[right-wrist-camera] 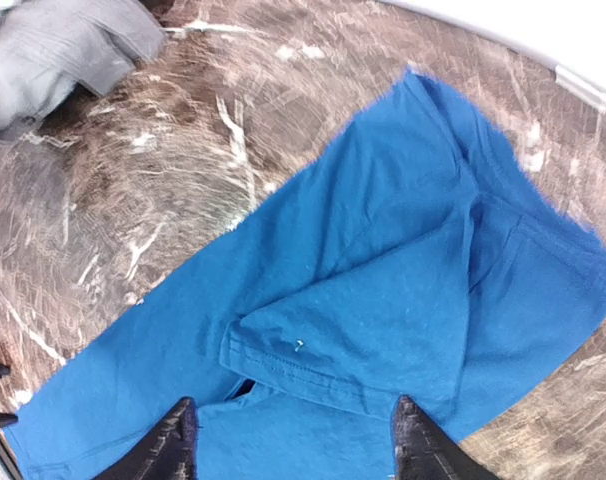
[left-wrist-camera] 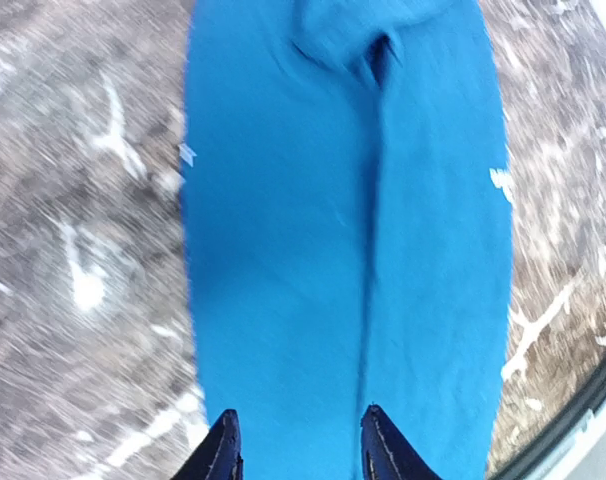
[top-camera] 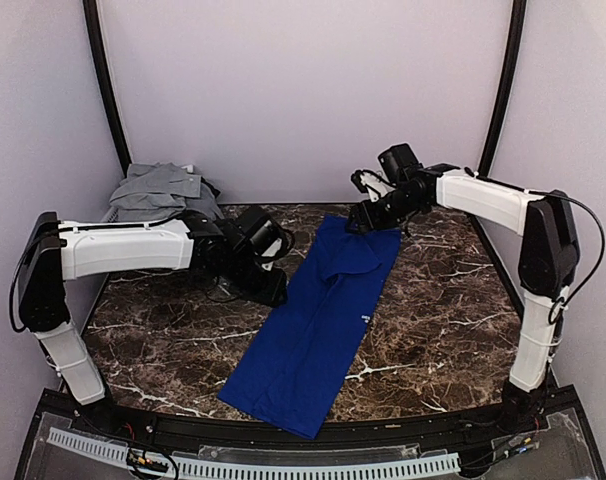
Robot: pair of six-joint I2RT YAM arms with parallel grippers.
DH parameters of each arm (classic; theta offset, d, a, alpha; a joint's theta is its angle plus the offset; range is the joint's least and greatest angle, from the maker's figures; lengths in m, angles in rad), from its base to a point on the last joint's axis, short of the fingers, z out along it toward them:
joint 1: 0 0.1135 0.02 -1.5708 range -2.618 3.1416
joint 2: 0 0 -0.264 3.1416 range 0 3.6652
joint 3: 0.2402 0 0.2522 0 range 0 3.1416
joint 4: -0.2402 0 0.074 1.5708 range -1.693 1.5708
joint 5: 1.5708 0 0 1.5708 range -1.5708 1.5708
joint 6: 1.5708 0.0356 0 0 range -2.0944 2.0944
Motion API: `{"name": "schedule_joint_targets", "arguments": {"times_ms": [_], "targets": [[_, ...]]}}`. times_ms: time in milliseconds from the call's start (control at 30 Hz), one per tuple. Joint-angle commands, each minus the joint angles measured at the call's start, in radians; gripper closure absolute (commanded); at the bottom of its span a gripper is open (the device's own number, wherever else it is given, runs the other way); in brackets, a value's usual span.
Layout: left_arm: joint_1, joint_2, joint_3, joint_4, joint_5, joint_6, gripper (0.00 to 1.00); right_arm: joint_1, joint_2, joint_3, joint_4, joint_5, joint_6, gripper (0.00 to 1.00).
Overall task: Fold and stack the mixed laundry pile
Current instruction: Rotate the rectangle-folded T-shirt at the center of the board.
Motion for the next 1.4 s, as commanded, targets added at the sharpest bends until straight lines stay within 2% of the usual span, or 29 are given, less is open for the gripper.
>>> {"name": "schedule_joint_targets", "arguments": {"times_ms": [0, 233, 467, 633, 833, 1000, 1067, 1200, 1367], "targets": [[0.005, 0.05, 0.033, 0.01, -0.057, 0.095, 0.61, 0.003, 0.108, -0.015, -0.011, 0.009, 0.106, 0.42], [0.001, 0.09, -0.081, 0.073, -0.005, 0.111, 0.65, 0.005, 0.243, 0.061, -0.07, 0.096, 0.115, 0.5], [-0.081, 0.121, -0.162, 0.088, 0.001, 0.098, 0.67, 0.012, 0.382, 0.184, -0.129, 0.179, 0.068, 0.55], [-0.134, 0.146, -0.191, 0.127, 0.067, 0.029, 0.68, 0.027, 0.493, 0.324, -0.153, 0.179, 0.041, 0.59], [-0.189, 0.203, -0.158, 0.183, 0.131, -0.025, 0.68, 0.044, 0.645, 0.582, -0.216, 0.151, -0.003, 0.6], [-0.17, 0.266, -0.108, 0.2, 0.127, -0.044, 0.68, 0.041, 0.726, 0.748, -0.251, 0.155, -0.023, 0.59], [-0.141, 0.275, -0.1, 0.208, 0.133, -0.05, 0.68, 0.036, 0.735, 0.766, -0.246, 0.157, -0.022, 0.57], [-0.116, 0.271, -0.056, 0.186, 0.113, -0.022, 0.67, 0.034, 0.678, 0.763, -0.242, 0.169, -0.016, 0.45], [-0.11, 0.178, -0.034, 0.139, 0.051, 0.024, 0.61, 0.027, 0.491, 0.73, -0.218, 0.155, -0.003, 0.24]]}}
